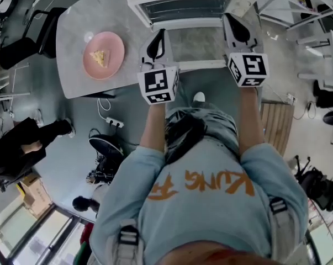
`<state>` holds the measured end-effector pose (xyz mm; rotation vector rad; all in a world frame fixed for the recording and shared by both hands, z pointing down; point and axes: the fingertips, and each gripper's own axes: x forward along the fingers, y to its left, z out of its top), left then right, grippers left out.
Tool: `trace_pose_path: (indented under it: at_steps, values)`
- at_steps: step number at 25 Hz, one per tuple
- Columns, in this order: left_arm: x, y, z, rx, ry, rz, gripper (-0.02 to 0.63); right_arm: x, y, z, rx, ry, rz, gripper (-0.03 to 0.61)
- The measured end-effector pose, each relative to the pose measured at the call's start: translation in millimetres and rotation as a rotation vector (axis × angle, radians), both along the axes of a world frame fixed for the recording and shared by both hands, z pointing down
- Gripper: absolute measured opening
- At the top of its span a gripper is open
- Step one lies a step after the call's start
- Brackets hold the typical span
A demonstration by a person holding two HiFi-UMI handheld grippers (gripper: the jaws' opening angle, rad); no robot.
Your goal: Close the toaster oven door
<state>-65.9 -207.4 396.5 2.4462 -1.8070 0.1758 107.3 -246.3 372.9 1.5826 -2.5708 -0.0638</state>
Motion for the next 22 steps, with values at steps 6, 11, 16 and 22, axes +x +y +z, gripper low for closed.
trace_pose_path:
  at_steps: [6, 11, 16, 22]
  values:
    - [-4, 35, 57, -0.091, -0.077, 0.000, 0.002, -14, 29, 54, -0.082, 0.131, -0.091, -0.002]
    - [9, 57, 96, -0.154, -0.115, 0.034, 0.002, -32, 61, 92, -0.118, 0.247, -0.190, 0.000]
    - [32, 82, 131, -0.199, -0.246, 0.127, 0.003, -44, 92, 130, -0.147, 0.366, -0.262, 0.037]
    - [40, 107, 178, -0.299, -0.300, 0.225, 0.080, -54, 127, 183, -0.203, 0.502, -0.336, 0.080]
